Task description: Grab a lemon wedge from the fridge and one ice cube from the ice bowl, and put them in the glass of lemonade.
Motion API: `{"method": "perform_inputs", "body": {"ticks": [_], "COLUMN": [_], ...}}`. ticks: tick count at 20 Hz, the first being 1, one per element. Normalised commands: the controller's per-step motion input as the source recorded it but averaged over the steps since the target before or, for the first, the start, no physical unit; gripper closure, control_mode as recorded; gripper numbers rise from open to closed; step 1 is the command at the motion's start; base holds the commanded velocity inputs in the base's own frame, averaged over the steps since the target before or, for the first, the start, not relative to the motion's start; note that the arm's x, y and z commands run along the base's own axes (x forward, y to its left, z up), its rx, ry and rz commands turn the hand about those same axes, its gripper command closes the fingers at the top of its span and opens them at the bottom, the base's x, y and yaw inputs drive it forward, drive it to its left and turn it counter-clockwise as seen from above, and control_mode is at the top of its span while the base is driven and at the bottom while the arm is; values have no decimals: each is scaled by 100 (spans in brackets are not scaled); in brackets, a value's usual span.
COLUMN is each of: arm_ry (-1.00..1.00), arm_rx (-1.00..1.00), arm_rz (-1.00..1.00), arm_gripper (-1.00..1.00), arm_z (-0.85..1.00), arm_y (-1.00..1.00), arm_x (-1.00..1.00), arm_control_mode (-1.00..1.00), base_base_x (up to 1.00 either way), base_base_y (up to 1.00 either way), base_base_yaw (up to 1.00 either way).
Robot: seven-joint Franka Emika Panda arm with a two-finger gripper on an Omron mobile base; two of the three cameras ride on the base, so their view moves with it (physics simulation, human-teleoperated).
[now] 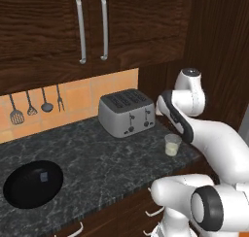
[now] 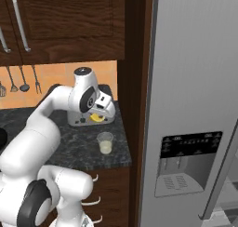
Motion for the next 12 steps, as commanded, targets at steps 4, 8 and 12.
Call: {"method": "perform_inputs", "body": {"ticks": [4,8,12], "arm_ry": [2,0,1], "arm_rx": [0,0,0], "arm_rz": [0,0,0], "arm_gripper": [100,100,100], "arm_z": [-53,-41,-12], "arm_y": [-1,-12,-3], "arm_x": [3,0,6], "arm_control_mode": [-100,-100,-100], "base_base_x": [0,0,0], "base_base_y": [0,0,0], "base_base_yaw": [0,0,0]}}
